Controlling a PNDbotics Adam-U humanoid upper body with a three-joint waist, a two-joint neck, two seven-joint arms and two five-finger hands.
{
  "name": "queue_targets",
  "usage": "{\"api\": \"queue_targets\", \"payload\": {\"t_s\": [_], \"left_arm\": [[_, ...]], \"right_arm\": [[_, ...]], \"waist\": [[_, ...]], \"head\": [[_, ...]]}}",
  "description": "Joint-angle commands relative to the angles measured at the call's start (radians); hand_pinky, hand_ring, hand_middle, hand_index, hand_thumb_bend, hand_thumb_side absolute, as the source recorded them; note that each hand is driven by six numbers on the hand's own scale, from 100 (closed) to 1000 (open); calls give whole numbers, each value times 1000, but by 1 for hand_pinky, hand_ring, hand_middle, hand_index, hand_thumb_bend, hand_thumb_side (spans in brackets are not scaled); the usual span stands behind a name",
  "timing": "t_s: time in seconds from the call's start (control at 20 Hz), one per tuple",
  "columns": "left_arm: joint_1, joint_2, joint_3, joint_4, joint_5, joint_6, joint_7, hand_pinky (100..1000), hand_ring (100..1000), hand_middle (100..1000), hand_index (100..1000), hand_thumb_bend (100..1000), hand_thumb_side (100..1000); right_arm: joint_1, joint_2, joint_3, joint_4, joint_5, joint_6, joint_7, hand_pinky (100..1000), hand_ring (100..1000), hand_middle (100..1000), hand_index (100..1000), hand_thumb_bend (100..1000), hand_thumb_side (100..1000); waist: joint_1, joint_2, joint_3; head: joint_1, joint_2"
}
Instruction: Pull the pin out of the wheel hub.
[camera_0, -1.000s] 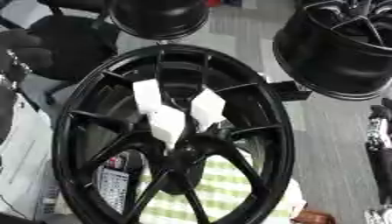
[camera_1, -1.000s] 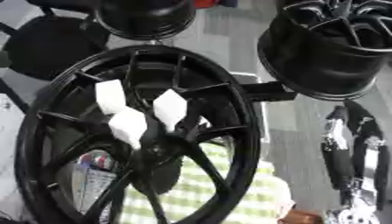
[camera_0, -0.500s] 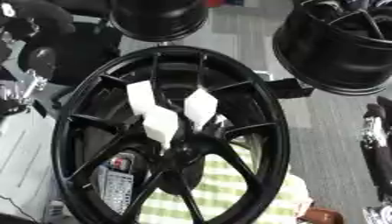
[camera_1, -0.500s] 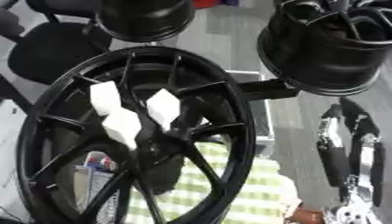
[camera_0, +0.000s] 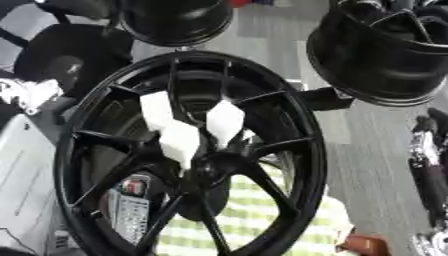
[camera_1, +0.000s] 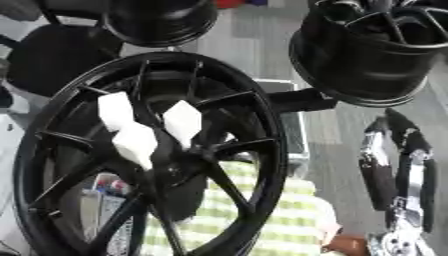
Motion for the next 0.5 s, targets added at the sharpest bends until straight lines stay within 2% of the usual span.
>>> {"api": "queue_targets", "payload": {"t_s": [0.05, 0.5], "left_arm": [[-27, 98, -2, -11, -49, -38, -47, 800, 774, 749, 850, 100, 342], [-112, 79, -106, -11, -130, -40, -192, 809, 784, 758, 854, 100, 420]], "right_arm": [[-4, -13, 4, -18, -2, -6, 8, 929, 872, 711, 824, 100, 686], [1, -13, 11, -18, -7, -12, 20, 930, 873, 712, 825, 100, 686]], "waist": [[0, -11, -5], [-17, -11, -7]], "head": [[14, 0], [37, 2]]}}
